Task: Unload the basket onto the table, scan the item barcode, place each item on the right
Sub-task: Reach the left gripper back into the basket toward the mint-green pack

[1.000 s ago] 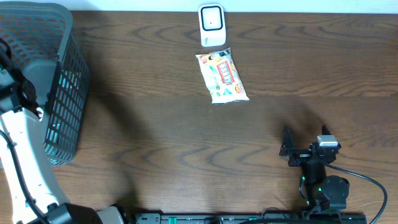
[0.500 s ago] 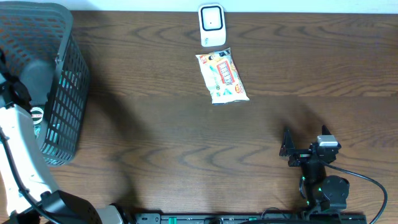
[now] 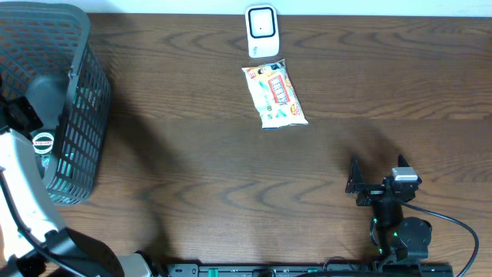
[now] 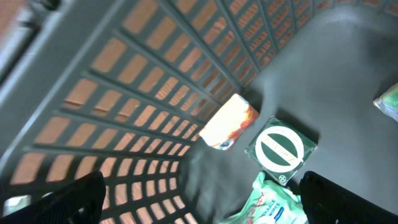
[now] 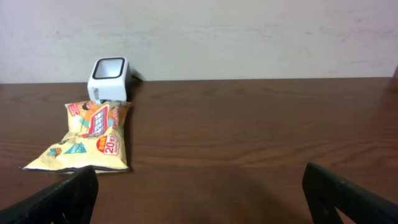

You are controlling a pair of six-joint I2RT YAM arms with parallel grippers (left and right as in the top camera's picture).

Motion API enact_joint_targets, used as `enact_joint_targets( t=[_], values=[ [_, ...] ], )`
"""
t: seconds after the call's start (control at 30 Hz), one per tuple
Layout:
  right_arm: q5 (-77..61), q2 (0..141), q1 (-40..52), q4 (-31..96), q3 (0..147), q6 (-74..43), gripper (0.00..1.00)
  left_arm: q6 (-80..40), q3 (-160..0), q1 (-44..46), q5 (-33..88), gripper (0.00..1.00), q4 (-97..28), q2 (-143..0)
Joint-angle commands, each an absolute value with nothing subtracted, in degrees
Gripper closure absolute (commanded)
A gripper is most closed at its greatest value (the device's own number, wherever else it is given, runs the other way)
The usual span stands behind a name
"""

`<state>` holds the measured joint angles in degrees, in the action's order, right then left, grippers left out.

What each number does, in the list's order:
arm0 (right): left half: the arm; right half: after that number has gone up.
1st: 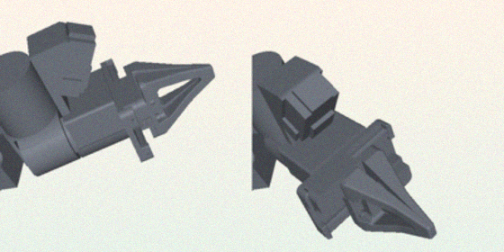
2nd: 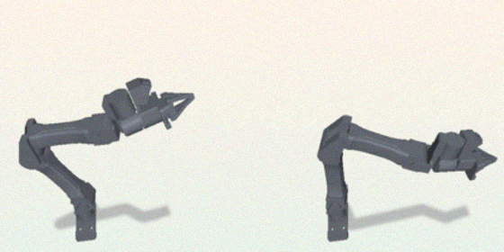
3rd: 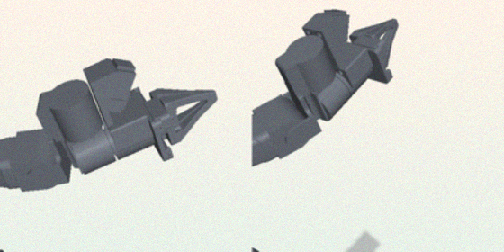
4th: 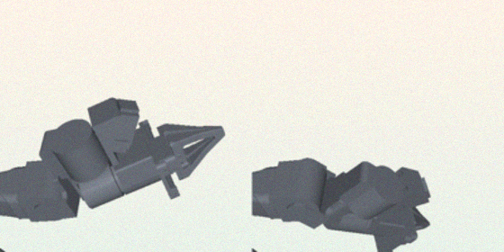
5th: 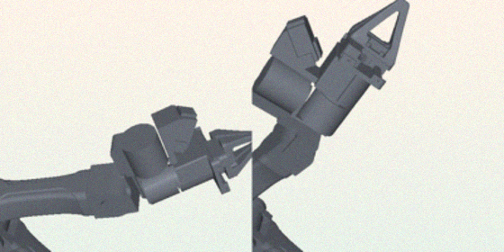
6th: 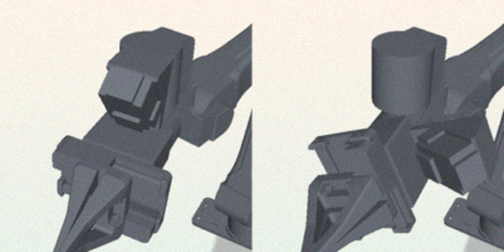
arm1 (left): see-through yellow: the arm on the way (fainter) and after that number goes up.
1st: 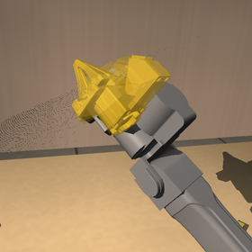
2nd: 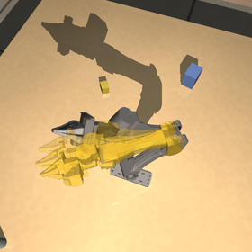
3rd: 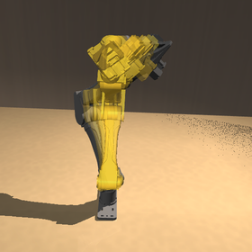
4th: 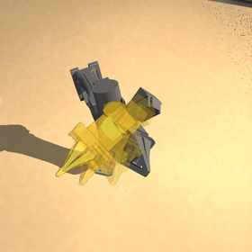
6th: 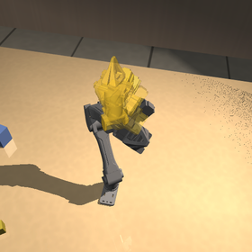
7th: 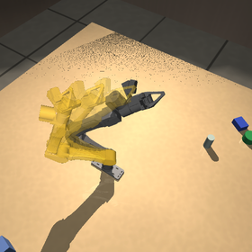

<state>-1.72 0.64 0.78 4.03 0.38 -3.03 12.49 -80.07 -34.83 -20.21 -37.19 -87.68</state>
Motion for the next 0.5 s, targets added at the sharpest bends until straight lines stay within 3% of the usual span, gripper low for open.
enact_joint_targets(
  t=[0.0,0.47],
  values=[
    [-2.1,0.4,1.3,4.3,0.3,-3.8,0.01,12.9,-79.1,-35.1,-19.5,0.02,-36.8,-90.3],
    [-2.1,0.4,1.3,4.3,0.3,-3.8,0.01,8.3,-79.1,-35.1,-10.7,0.04,-41.0,-100.1]
  ],
)
